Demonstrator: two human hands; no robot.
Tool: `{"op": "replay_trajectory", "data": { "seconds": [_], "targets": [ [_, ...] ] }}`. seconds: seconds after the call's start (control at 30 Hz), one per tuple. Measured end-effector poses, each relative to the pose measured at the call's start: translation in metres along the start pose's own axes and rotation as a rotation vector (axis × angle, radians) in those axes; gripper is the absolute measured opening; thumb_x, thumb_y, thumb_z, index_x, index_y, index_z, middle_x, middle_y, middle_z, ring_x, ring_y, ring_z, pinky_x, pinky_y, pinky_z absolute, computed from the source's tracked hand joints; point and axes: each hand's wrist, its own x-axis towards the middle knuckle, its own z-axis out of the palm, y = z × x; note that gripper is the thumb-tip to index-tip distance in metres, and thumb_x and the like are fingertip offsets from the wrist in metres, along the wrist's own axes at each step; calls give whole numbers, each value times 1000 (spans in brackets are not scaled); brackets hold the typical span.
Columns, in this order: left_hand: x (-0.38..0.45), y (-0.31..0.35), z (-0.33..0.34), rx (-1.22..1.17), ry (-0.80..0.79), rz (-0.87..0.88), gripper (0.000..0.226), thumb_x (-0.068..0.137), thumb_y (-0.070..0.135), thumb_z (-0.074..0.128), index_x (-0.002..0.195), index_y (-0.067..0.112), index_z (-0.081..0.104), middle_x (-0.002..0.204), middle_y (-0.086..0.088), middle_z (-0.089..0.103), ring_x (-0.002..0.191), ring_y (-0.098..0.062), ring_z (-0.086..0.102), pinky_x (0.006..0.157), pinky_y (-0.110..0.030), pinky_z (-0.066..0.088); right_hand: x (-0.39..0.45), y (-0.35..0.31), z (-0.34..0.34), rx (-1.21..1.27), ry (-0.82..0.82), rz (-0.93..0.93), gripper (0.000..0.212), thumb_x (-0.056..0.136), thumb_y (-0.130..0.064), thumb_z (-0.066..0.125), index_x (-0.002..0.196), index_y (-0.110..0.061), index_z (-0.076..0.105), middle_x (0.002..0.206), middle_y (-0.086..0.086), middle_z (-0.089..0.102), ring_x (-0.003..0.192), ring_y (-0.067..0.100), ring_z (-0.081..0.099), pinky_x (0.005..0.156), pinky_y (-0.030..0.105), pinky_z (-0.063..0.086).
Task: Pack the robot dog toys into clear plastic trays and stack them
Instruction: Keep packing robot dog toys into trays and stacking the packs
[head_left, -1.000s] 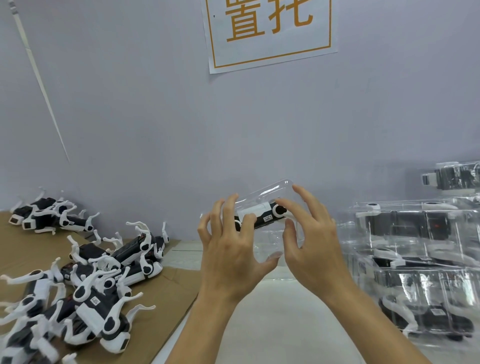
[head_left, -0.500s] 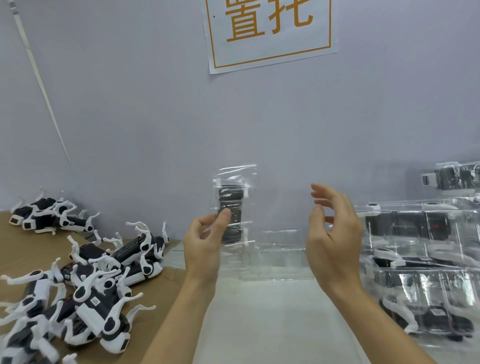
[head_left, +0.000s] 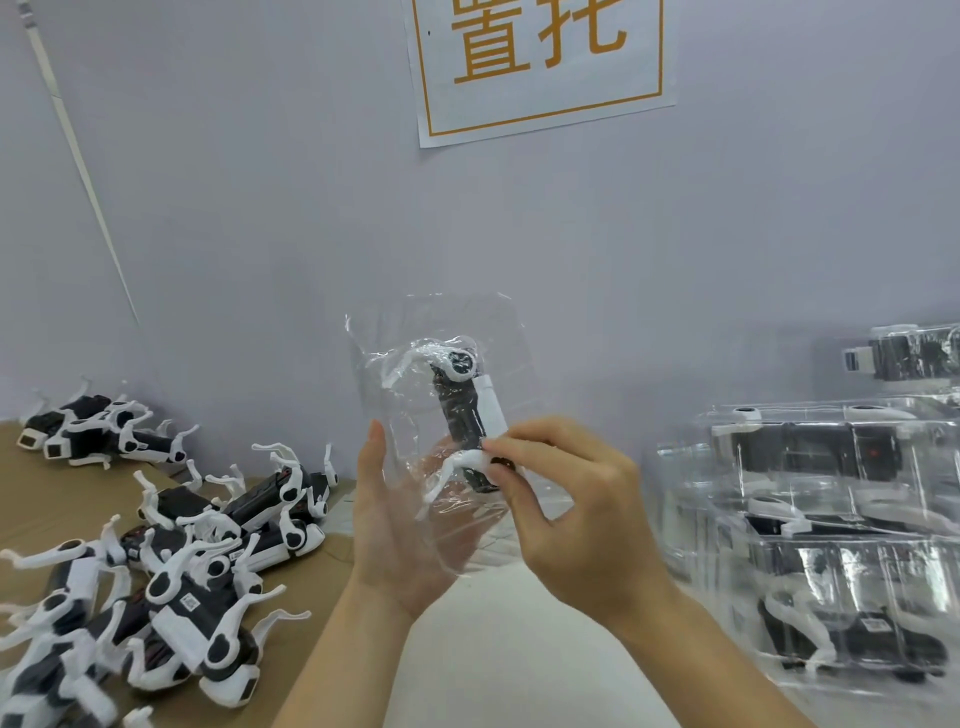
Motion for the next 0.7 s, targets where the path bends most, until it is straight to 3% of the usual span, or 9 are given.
{"op": "replay_trajectory", "data": {
  "seconds": [0.13, 0.3, 0.4, 0.53, 0.7],
  "targets": [
    [-1, 1, -1, -14, -36, -42, 90, 76, 77, 63, 135, 9, 61, 130, -19, 63, 114, -34, 64, 97, -45, 51, 0, 1, 0, 15, -38, -25, 12, 87, -10, 71, 96, -8, 78, 92, 0, 67, 82, 14, 65, 73, 27, 53],
    [2, -1, -3, -64, -45, -77, 96, 75, 75, 67, 143, 9, 53, 138, -22, 56, 118, -37, 60, 104, -47, 46, -3, 2, 2, -30, -35, 3, 14, 88, -10, 69, 99, -9, 77, 93, 0, 67, 82, 12, 62, 75, 17, 49],
    [3, -2, -6, -65, -49, -66, 96, 76, 74, 67, 143, 7, 53, 133, -21, 58, 115, -37, 61, 103, -47, 46, -3, 3, 2, -38, -47, 14, 14, 89, -11, 68, 99, -9, 77, 93, -1, 67, 84, 12, 63, 75, 15, 48],
    [5, -3, -8, -27, -32, -48, 93, 77, 74, 66, 143, 10, 54, 135, -19, 58, 117, -36, 59, 111, -48, 37, -2, 4, 0, -44, -63, 24, 12, 88, -10, 70, 97, -10, 78, 93, -2, 67, 83, 11, 63, 75, 13, 46],
    [5, -4, -10, -5, -6, -46, 92, 74, 74, 69, 138, 10, 58, 135, -20, 60, 117, -37, 61, 106, -47, 45, 1, 7, -5, -25, -79, 36, 10, 85, -8, 72, 92, -11, 78, 89, -5, 66, 78, 8, 62, 71, 14, 47]
  ]
}}
